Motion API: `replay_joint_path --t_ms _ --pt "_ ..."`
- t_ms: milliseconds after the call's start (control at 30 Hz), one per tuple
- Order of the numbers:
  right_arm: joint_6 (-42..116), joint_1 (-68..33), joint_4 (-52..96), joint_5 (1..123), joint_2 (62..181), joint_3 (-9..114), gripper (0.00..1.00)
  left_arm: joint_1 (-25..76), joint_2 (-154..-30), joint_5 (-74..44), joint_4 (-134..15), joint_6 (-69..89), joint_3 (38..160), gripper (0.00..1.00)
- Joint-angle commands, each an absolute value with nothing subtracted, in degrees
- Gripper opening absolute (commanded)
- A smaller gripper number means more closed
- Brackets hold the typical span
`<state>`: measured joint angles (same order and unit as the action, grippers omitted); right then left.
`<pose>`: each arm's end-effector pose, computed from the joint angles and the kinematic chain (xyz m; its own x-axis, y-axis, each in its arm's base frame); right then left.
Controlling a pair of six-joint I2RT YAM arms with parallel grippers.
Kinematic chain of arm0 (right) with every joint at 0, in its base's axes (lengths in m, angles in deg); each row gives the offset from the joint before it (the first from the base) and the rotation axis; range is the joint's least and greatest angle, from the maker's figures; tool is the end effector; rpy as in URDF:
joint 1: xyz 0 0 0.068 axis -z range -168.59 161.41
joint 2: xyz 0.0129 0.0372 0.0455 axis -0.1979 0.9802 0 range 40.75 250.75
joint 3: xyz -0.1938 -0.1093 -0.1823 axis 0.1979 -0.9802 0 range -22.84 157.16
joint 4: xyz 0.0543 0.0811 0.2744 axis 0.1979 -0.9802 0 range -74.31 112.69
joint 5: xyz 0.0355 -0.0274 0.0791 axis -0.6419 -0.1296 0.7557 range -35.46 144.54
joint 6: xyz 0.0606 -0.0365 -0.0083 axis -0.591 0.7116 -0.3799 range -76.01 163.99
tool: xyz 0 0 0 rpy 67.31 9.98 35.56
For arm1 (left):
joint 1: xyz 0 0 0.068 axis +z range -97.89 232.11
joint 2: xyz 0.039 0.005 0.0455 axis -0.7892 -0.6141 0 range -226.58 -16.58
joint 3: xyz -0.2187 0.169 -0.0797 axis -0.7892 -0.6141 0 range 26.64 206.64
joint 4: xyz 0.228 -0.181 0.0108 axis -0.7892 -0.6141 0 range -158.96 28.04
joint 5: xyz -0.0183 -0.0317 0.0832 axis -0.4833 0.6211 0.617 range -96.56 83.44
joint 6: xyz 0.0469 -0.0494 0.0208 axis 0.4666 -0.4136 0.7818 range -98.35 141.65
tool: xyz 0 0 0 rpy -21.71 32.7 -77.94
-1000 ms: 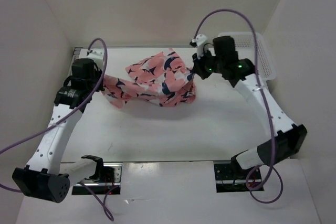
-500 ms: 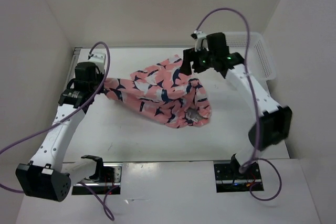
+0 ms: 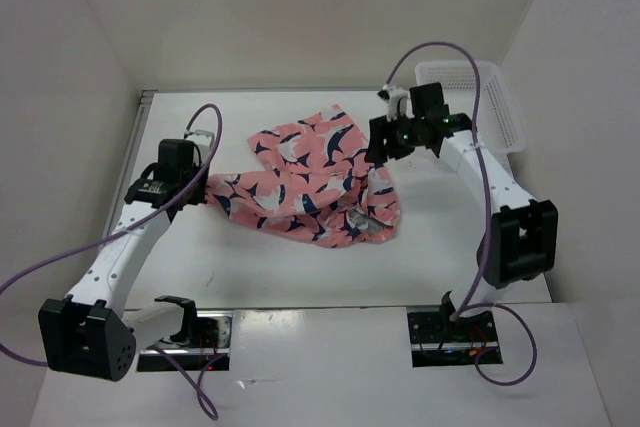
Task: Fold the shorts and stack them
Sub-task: Move the shorts to the center of the board, then flatten the shorts out
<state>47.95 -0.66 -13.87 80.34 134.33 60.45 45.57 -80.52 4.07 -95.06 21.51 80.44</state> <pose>0.3928 0.1101 0.3095 -0.6784 -0.2088 -0.7044 -0.5276 0.8056 0.2694 0.2754 -0.0208 0.2847 -0.6805 0.0755 -0.7289 -0.0233 0.9919 0.1245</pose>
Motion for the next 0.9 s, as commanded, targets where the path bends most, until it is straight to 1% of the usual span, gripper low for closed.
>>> replay_joint_path --t_ms 0,33,100,200,233,267,333,367,533,700,867 --pt "56.5 -6.9 -18.7 85.0 129.4 51.0 0.62 45.9 -79.2 4.2 -92.6 21.7 79.0 0.00" --pt "56.6 -7.7 -18.2 83.7 128.7 47.5 0.54 45.9 -79.2 4.9 -91.9 21.7 79.0 0.00" --pt "56.6 -7.7 -16.2 83.1 128.7 45.4 0.48 45.9 -79.2 5.6 -91.3 21.7 77.4 0.00" --pt "56.6 -7.7 -12.7 81.2 128.7 43.7 0.46 45.9 -79.7 6.3 -90.8 21.7 76.3 0.00" --pt "56.6 -7.7 -11.9 80.5 129.5 43.7 0.47 46.4 -79.7 6.3 -90.8 21.7 76.3 0.00" --pt "56.6 -7.7 -11.2 80.5 130.5 43.7 0.56 46.4 -79.7 6.3 -90.8 21.7 76.3 0.00" --pt "56.6 -7.7 -9.1 81.1 131.6 43.7 0.60 47.1 -79.7 6.3 -90.8 21.7 76.3 0.00" --pt "55.9 -8.4 -8.3 81.1 132.7 43.7 0.63 47.1 -79.7 6.3 -90.8 21.7 76.3 0.00" --pt "55.3 -8.4 -5.0 81.2 136.1 45.0 0.63 48.9 -80.7 6.3 -91.8 21.7 77.4 0.00" --pt "51.5 -8.4 -2.1 82.2 141.0 46.7 0.65 49.5 -81.8 6.3 -91.8 21.7 78.7 0.00" --pt "50.9 -8.4 -2.1 85.8 144.0 51.8 0.66 50.5 -82.9 6.8 -91.8 21.7 79.7 0.00"
